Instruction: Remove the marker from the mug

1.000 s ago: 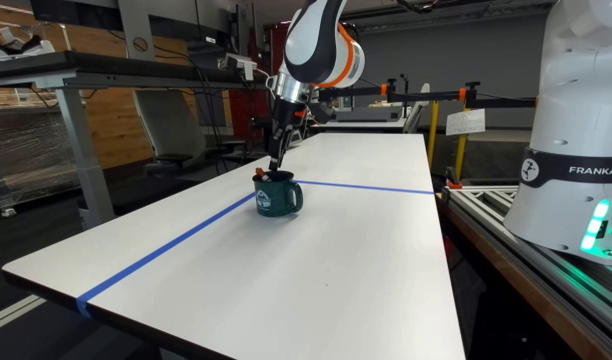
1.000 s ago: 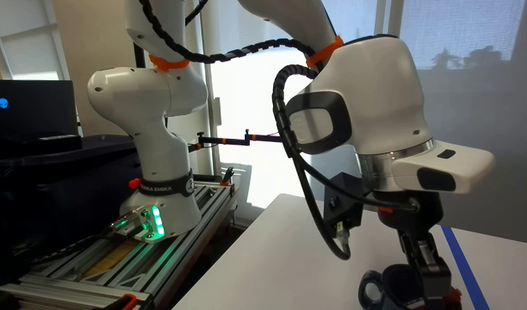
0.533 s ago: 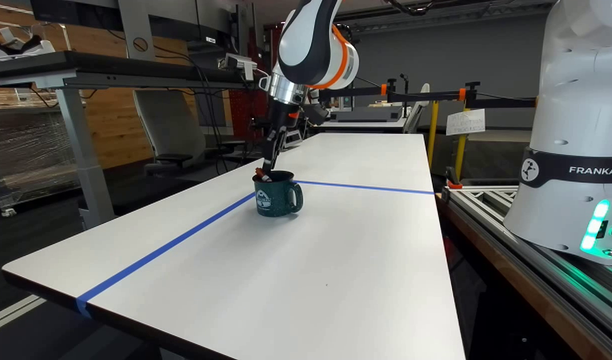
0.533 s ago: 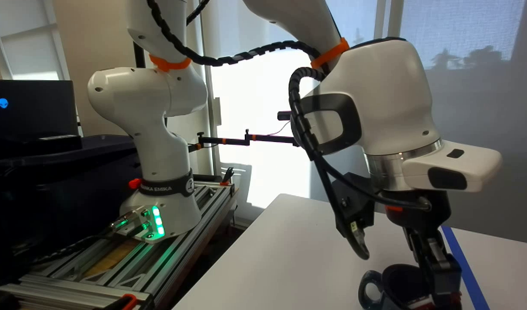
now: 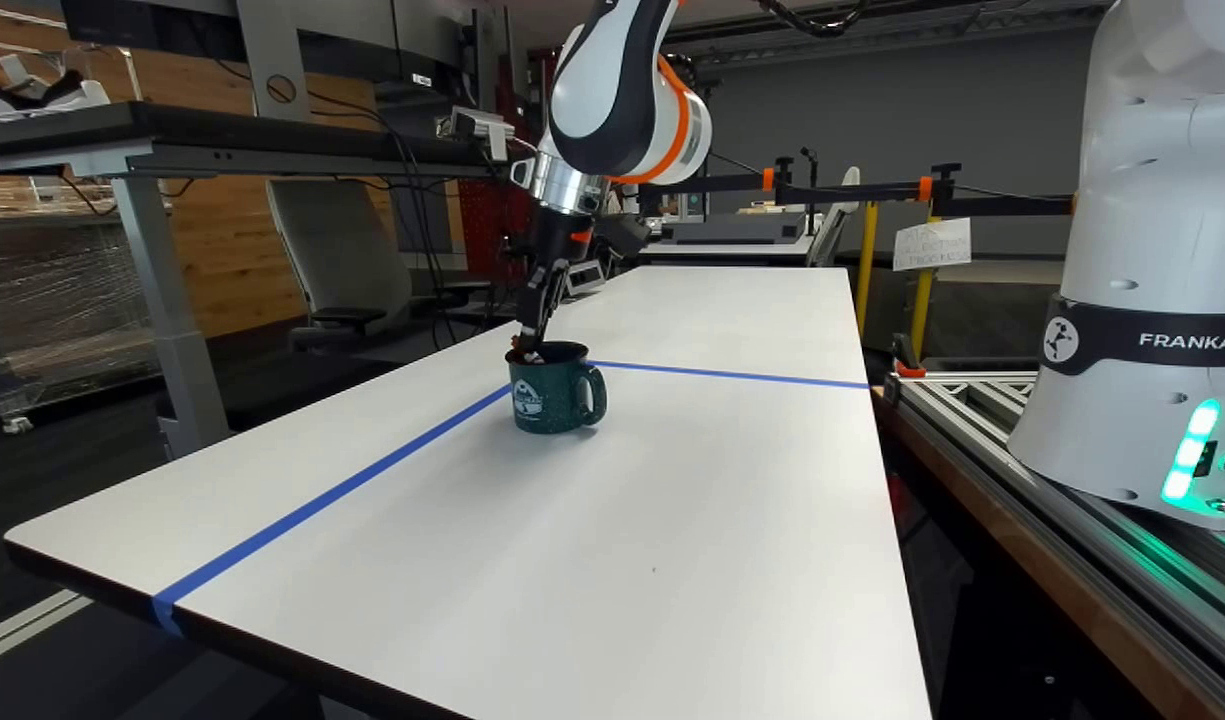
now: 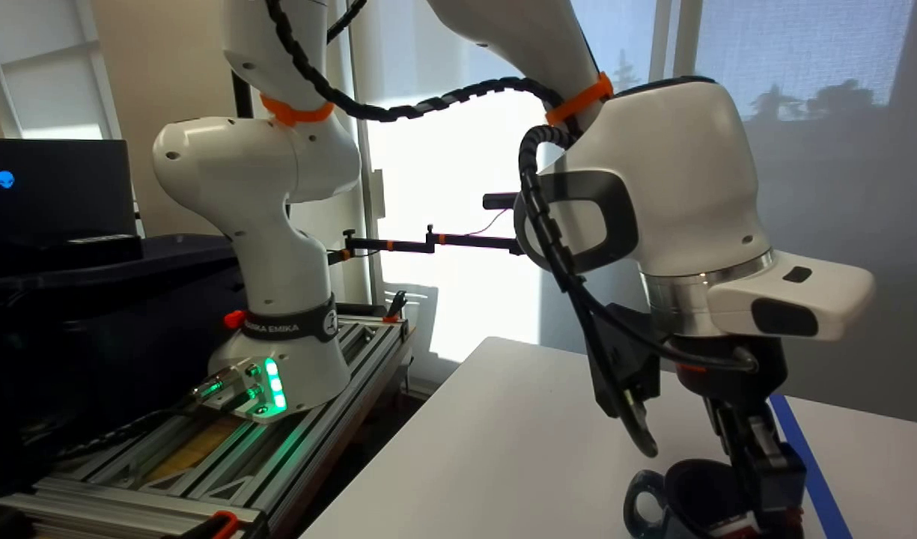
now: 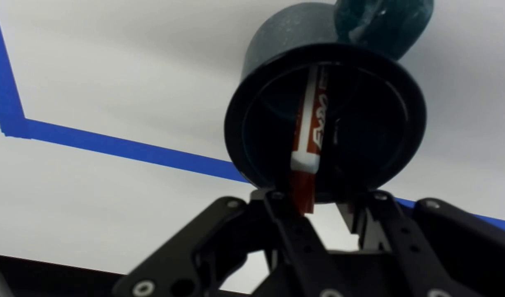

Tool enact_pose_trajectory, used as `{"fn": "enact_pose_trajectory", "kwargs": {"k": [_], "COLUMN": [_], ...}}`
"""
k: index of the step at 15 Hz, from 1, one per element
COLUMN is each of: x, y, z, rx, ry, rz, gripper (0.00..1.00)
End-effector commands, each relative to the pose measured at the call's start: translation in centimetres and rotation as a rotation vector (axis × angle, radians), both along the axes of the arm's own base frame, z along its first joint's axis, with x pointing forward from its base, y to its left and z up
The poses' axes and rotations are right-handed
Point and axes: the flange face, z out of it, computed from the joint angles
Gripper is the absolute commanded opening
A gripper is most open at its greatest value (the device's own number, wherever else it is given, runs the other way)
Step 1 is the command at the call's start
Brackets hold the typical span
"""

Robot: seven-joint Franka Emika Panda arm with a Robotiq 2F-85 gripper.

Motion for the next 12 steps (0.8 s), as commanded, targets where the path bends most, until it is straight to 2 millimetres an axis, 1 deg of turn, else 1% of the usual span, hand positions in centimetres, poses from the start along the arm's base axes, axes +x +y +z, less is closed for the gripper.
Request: {"fn": "enact_pose_trajectory", "kwargs": {"k": [1,2,4,10,11,12], "x": [0.4,0.4,0.3,0.0,-0.1,-0.2], "y": [0.2,0.2,0.2,-0.2,-0.3,-0.4], "z": [-0.5,-0.7,-1.2,-2.5,-2.6,-2.7], "rx": [-0.002,-0.001,-0.001,-0.011,-0.012,-0.021], "ry": [-0.008,-0.006,-0.002,-0.006,-0.007,-0.013], "rz": [0.007,0.006,0.005,0.007,0.008,0.008], "gripper": [0.35,0.35,0.37,0.31,0.22,0.17]}}
